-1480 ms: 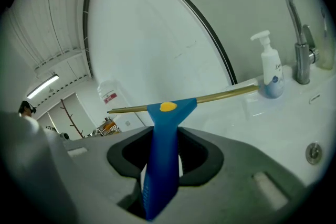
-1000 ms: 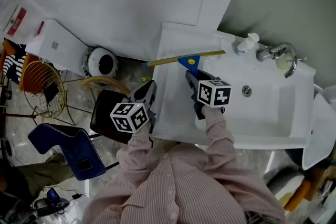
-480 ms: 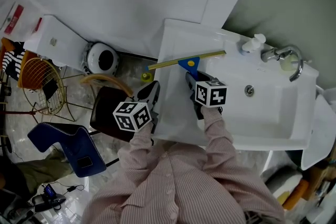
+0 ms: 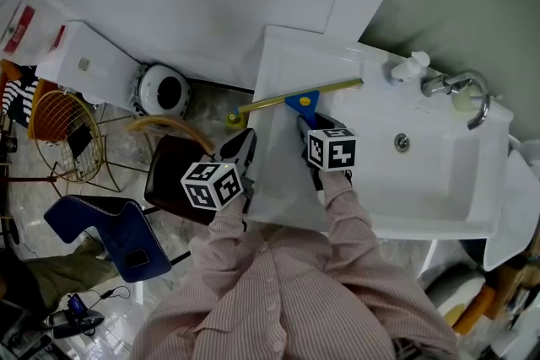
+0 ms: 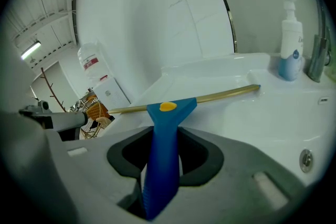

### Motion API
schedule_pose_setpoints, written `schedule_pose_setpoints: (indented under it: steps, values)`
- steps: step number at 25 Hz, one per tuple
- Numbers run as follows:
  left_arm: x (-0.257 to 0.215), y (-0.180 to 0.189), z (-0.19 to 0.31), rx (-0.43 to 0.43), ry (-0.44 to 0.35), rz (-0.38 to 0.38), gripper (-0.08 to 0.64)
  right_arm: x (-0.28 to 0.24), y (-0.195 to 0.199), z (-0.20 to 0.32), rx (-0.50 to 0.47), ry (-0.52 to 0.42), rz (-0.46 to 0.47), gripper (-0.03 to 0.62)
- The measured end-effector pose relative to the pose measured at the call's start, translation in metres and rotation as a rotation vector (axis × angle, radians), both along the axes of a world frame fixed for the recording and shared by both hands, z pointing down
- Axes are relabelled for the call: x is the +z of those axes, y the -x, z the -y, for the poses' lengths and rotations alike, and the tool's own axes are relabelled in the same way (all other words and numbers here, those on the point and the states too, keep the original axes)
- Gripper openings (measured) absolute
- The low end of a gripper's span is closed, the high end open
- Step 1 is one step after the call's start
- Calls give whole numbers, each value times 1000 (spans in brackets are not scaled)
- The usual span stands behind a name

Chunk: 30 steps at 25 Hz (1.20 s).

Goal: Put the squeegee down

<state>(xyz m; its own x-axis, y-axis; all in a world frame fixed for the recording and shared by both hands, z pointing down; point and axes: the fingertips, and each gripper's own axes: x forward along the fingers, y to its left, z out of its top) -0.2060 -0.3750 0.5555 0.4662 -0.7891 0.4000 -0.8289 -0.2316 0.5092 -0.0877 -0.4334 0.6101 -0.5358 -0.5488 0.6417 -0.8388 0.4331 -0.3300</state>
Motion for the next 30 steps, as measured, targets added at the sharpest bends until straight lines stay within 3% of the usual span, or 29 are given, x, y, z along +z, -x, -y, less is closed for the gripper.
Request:
schedule_pose_setpoints:
  steps: [15, 20, 30]
  values:
    - [-3, 3, -1, -12, -7, 5, 1, 6, 1, 0, 6, -34, -84, 133]
    - [-4, 0, -3, -13, -8, 4, 2, 7, 2, -3, 12, -33, -84, 162]
    - [-19, -5, -7, -7, -39, -3, 2, -22, -6, -4, 99, -123, -40, 169]
